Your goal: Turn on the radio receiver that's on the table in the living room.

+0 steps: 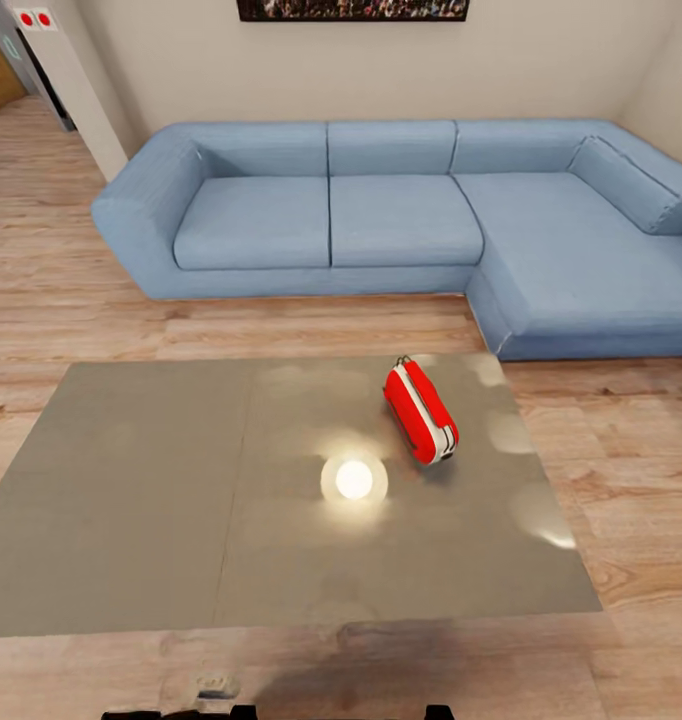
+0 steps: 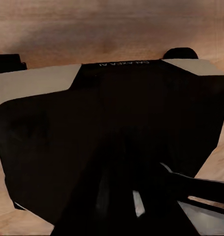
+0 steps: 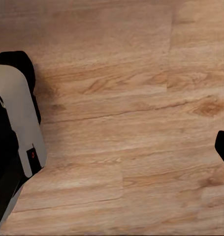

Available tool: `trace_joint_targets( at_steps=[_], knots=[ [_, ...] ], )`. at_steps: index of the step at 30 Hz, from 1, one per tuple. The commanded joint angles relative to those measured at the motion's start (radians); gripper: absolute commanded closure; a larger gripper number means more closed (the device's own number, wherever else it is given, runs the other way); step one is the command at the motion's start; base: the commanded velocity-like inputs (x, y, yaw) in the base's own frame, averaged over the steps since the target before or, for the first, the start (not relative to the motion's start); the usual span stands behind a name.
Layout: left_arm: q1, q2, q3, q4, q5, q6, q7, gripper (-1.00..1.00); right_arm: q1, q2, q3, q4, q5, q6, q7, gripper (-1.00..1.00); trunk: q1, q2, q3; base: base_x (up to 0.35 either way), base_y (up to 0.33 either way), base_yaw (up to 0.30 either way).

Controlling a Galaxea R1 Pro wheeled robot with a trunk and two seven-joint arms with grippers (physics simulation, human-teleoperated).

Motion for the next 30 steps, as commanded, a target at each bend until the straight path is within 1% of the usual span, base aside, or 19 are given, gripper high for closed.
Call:
trace_joint_targets(
  at_steps=[1, 3, 4, 5, 7, 8, 9, 10, 12, 15, 16, 18, 21, 27, 28, 30],
  knots=[
    [0.0, 0.0, -0.006, 0.025, 0.001, -0.016, 0.0, 1.0, 0.0, -0.001, -0.017, 0.02, 0.016, -0.01, -0.011, -1.0, 0.0, 0.0, 0.002, 0.0, 0.0, 0.0],
    [0.0, -0.002, -0.019, 0.107, 0.002, -0.072, -0.004, 1.0, 0.003, -0.003, -0.076, 0.098, 0.068, -0.042, -0.062, -1.0, 0.0, 0.0, 0.005, 0.0, 0.0, 0.0],
    [0.0, -0.003, -0.023, 0.167, 0.002, -0.111, -0.014, 1.0, 0.019, -0.002, -0.105, 0.157, 0.091, -0.063, -0.109, -1.0, 0.0, 0.0, 0.007, 0.0, 0.0, 0.0],
    [0.0, -0.004, -0.024, 0.188, 0.002, -0.124, -0.019, 1.0, 0.029, -0.002, -0.112, 0.178, 0.097, -0.069, -0.126, -1.0, 0.0, 0.0, 0.008, 0.0, 0.0, 0.0],
    [0.0, -0.007, -0.033, 0.276, 0.002, -0.175, -0.043, 1.0, 0.076, -0.005, -0.127, 0.273, 0.109, -0.084, -0.199, -1.0, 0.0, 0.0, 0.011, 0.0, 0.0, 0.0],
    [0.0, -0.017, -0.048, 0.348, 0.002, -0.225, -0.059, 1.0, 0.116, -0.008, -0.132, 0.357, 0.112, -0.089, -0.263, -1.0, 0.0, 0.0, 0.013, 0.0, 0.0, 0.0],
    [0.0, -0.022, -0.054, 0.371, 0.001, -0.242, -0.063, 1.0, 0.127, -0.009, -0.133, 0.384, 0.113, -0.091, -0.284, -1.0, 0.0, 0.0, 0.015, 0.0, 0.0, 0.0],
    [0.0, -0.033, -0.068, 0.418, 0.002, -0.28, -0.069, 1.0, 0.147, -0.011, -0.135, 0.437, 0.114, -0.093, -0.329, -1.0, 0.0, 0.0, 0.016, 0.0, 0.0, 0.0],
    [0.0, -0.067, -0.097, 0.521, 0.003, -0.351, -0.075, 1.0, 0.177, -0.013, -0.136, 0.538, 0.116, -0.103, -0.42, -1.0, 0.0, 0.0, 0.019, 0.0, 0.0, 0.0],
    [0.0, -0.123, -0.122, 0.679, 0.0, -0.429, -0.077, 1.0, 0.212, -0.014, -0.136, 0.653, 0.117, -0.122, -0.536, -1.0, 0.0, 0.0, 0.024, 0.0, 0.0, 0.0],
    [0.0, -0.132, -0.124, 0.703, 0.0, -0.439, -0.077, 1.0, 0.217, -0.014, -0.136, 0.668, 0.117, -0.124, -0.55, -1.0, 0.0, 0.0, 0.026, 0.0, 0.0, 0.0],
    [0.0, -0.164, -0.13, 0.773, -0.002, -0.469, -0.073, 1.0, 0.234, -0.013, -0.136, 0.71, 0.117, -0.13, -0.587, -1.0, 0.0, 0.0, 0.029, 0.0, 0.0, 0.0],
    [0.0, -0.188, -0.131, 0.819, 0.001, -0.488, -0.065, 1.0, 0.243, -0.006, -0.136, 0.737, 0.117, -0.136, -0.609, -1.0, 0.0, 0.0, 0.034, 0.0, 0.0, 0.0],
    [0.0, -0.195, -0.129, 0.839, 0.004, -0.494, -0.052, 1.0, 0.261, -0.001, -0.135, 0.745, 0.118, -0.14, -0.615, -1.0, 0.0, 0.0, 0.043, 0.0, 0.0, 0.0],
    [0.0, -0.2, -0.128, 0.848, 0.005, -0.498, -0.029, 1.0, 0.267, 0.002, -0.135, 0.748, 0.118, -0.14, -0.621, -1.0, 0.0, 0.0, 0.045, 0.0, 0.0, 0.0],
    [0.0, -0.215, -0.127, 0.872, 0.006, -0.517, 0.032, 1.0, 0.274, 0.019, -0.135, 0.768, 0.117, -0.14, -0.665, -1.0, 0.0, 0.0, 0.048, 0.0, 0.0, 0.0]
  ],
)
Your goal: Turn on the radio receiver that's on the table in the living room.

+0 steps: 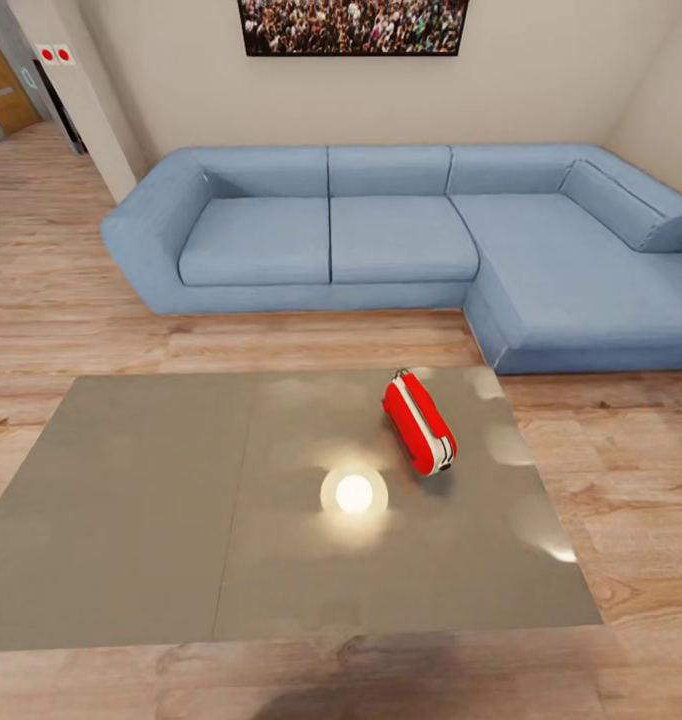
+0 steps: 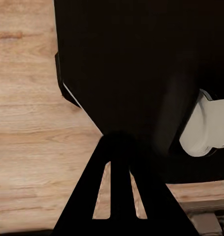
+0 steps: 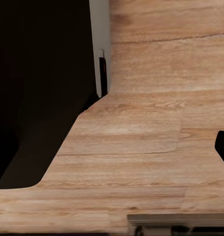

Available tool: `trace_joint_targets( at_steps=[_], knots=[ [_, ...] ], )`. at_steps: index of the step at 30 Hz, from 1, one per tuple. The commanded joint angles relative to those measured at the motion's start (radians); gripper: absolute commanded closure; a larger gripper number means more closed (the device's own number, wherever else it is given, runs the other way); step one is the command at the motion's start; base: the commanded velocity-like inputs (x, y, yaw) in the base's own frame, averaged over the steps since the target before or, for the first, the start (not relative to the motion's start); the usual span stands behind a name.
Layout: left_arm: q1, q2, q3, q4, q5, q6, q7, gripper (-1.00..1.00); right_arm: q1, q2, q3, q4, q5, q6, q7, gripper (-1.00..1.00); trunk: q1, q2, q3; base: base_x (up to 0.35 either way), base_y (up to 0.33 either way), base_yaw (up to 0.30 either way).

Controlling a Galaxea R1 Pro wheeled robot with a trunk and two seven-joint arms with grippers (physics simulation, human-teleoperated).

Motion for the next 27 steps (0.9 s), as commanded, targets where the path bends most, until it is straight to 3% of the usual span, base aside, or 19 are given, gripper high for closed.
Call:
trace_joint_targets(
  at_steps=[1, 5, 8, 27],
  knots=[
    [0.0, -0.006, 0.001, 0.012, 0.001, -0.011, 0.023, 1.0, 0.003, 0.009, 0.0, 0.014, 0.0, 0.0, -0.038, -1.0, 0.0, 0.0, 0.002, 0.0, 0.0, 0.0],
    [0.0, -0.014, 0.004, 0.048, 0.009, -0.051, 0.057, 1.0, 0.04, 0.037, 0.004, 0.109, 0.004, -0.027, -0.231, -1.0, 0.0, 0.0, 0.008, 0.0, 0.0, 0.0],
    [0.0, -0.015, 0.004, 0.06, 0.011, -0.061, 0.063, 1.0, 0.059, 0.043, 0.007, 0.156, 0.004, -0.066, -0.301, -1.0, 0.0, 0.0, 0.013, 0.0, 0.0, 0.0],
    [0.0, -0.014, 0.007, 0.062, 0.009, -0.09, 0.065, 1.0, 0.066, 0.044, 0.008, 0.174, 0.001, -0.092, -0.325, -1.0, 0.0, 0.0, 0.044, 0.0, 0.0, 0.0]
  ],
)
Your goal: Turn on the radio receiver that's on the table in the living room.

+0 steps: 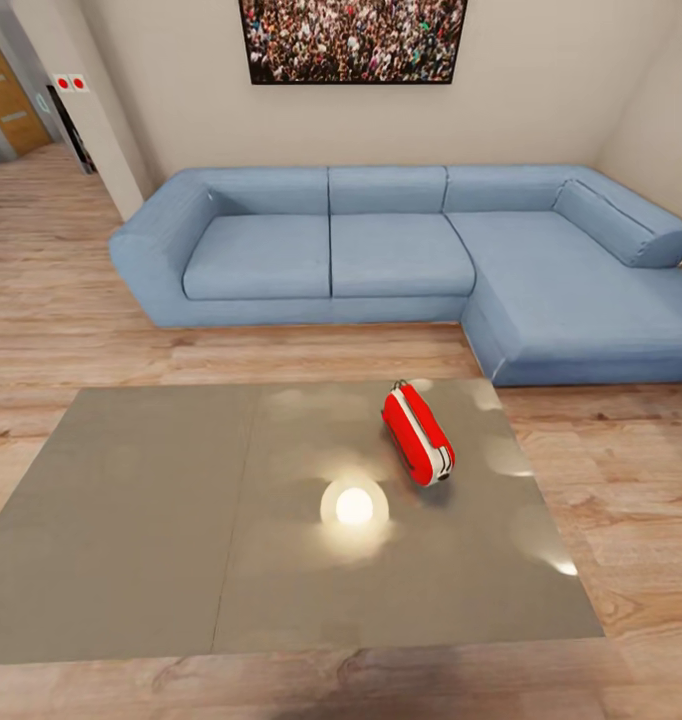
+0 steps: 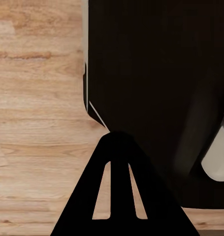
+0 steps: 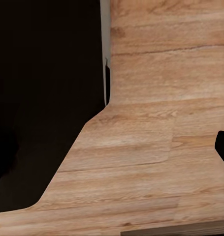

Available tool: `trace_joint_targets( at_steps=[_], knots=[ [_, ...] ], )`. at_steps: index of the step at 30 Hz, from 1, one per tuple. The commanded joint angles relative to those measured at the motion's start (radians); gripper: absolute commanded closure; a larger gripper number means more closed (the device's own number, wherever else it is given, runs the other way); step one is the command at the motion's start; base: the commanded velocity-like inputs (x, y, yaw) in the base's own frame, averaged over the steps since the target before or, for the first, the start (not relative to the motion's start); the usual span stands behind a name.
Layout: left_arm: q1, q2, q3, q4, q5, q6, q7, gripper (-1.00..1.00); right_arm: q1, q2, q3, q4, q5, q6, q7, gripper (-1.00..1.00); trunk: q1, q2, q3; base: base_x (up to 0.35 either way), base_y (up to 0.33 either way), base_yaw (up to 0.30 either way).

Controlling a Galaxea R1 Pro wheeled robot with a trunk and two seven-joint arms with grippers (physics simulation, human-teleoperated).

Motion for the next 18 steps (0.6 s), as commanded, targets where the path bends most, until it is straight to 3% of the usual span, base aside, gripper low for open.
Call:
trace_joint_targets(
  at_steps=[1, 18],
  knots=[
    [0.0, 0.0, -0.001, -0.002, -0.002, -0.001, 0.0, 1.0, 0.0, 0.0, 0.0, 0.0, 0.0, 0.0, 0.0, -1.0, 0.0, 0.0, 0.002, 0.0, 0.0, 0.0],
    [0.0, 0.002, -0.005, -0.009, -0.009, -0.003, 0.0, 1.0, 0.0, 0.001, 0.0, 0.0, 0.001, 0.001, 0.0, -1.0, 0.0, 0.0, 0.029, 0.0, 0.0, 0.0]
  ],
)
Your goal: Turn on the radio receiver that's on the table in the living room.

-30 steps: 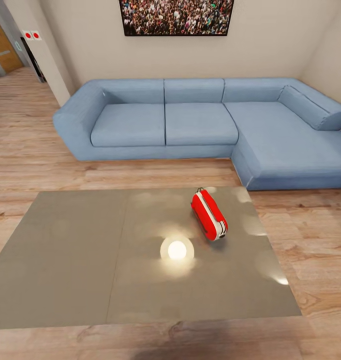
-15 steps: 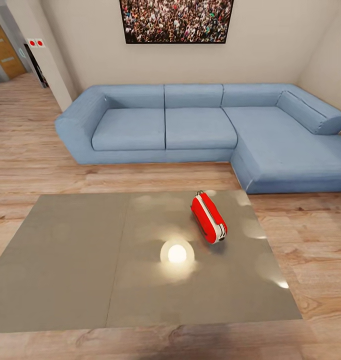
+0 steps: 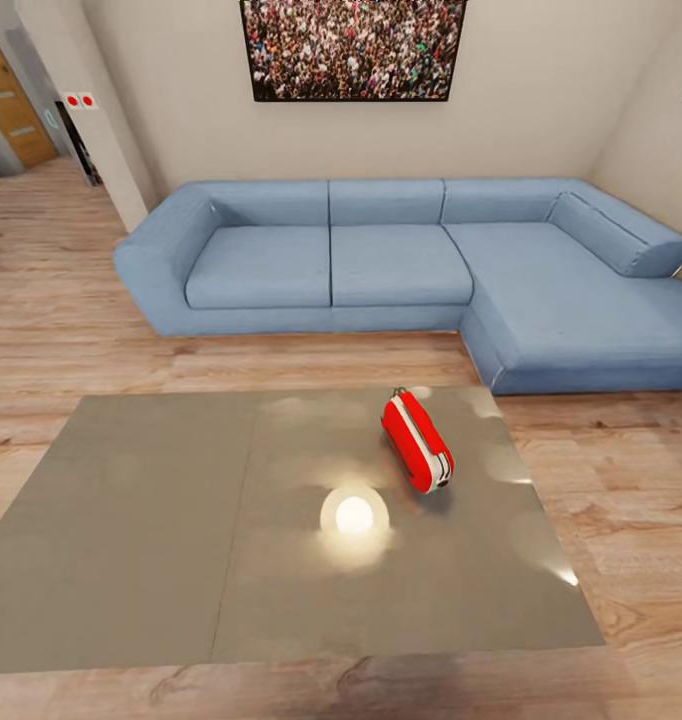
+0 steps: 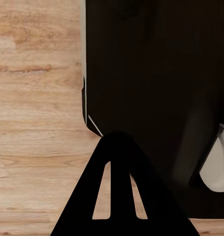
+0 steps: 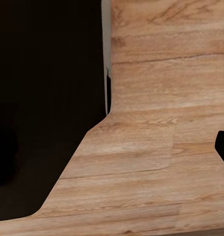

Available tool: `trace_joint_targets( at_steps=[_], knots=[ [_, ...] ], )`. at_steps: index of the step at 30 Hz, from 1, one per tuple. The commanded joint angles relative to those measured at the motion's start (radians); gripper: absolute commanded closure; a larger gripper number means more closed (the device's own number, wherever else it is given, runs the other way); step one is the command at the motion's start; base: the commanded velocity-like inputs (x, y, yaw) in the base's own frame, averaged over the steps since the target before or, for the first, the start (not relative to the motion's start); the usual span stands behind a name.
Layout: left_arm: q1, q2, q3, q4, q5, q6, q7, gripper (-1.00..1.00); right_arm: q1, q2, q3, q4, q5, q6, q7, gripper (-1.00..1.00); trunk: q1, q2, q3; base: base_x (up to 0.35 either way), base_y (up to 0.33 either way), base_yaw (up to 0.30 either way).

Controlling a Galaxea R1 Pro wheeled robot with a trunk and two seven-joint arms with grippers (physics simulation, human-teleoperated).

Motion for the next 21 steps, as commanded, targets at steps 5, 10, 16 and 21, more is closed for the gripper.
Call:
trace_joint_targets(
  at_steps=[5, 10, 16, 21],
  knots=[
    [0.0, 0.0, 0.002, 0.0, 0.0, 0.0, 0.0, 1.0, 0.0, 0.0, 0.0, 0.0, 0.0, -0.001, 0.0, -1.0, 0.0, 0.0, 0.008, 0.0, 0.0, 0.0],
    [0.0, 0.001, 0.001, 0.0, -0.002, 0.0, 0.0, 1.0, 0.0, 0.0, 0.0, 0.0, 0.0, -0.001, 0.0, -1.0, 0.0, 0.0, 0.016, 0.0, 0.0, 0.0],
    [0.0, 0.0, 0.002, 0.0, -0.001, 0.0, 0.0, 1.0, 0.0, 0.0, 0.0, 0.0, -0.001, -0.001, 0.0, -1.0, 0.0, 0.0, 0.026, 0.0, 0.0, 0.0],
    [0.0, 0.0, 0.001, 0.0, -0.002, 0.0, 0.0, 1.0, 0.0, 0.0, 0.0, 0.0, -0.001, 0.0, 0.0, -1.0, 0.0, 0.0, 0.034, 0.0, 0.0, 0.0]
  ],
)
